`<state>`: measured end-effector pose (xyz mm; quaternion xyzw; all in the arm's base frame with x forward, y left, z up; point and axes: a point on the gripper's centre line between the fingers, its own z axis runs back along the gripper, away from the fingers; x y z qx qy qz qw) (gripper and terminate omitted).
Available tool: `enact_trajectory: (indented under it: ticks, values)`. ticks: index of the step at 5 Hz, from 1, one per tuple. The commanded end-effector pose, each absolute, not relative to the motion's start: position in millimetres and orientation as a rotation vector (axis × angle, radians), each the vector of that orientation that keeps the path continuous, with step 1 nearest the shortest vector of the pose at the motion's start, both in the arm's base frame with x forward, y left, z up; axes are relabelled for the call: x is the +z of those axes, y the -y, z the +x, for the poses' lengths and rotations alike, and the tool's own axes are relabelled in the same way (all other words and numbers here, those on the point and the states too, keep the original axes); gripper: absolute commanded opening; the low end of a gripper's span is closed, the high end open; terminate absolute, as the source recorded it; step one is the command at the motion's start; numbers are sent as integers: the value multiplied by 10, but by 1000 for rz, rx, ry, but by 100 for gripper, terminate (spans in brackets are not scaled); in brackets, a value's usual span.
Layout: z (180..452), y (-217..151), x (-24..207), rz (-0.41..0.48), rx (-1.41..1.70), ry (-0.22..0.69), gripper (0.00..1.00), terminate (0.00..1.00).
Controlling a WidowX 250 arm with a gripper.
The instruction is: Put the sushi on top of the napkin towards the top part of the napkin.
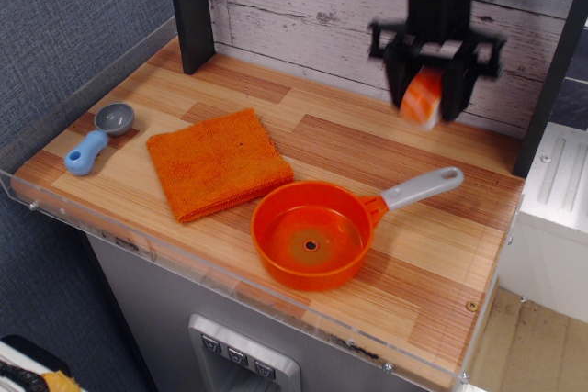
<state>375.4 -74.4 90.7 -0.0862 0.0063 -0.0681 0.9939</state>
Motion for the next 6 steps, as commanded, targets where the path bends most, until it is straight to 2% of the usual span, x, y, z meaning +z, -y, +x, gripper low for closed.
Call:
enact_trajectory:
  ticks: [1, 2, 3, 6]
  values:
    - [3534, 414, 1803, -114, -34, 130, 0, 0]
    - [3322, 79, 1912, -97, 110, 147, 0, 0]
    - [3163, -206, 1868, -89, 197, 129, 0, 0]
    - [3174, -867, 1456, -78, 325, 88, 0, 0]
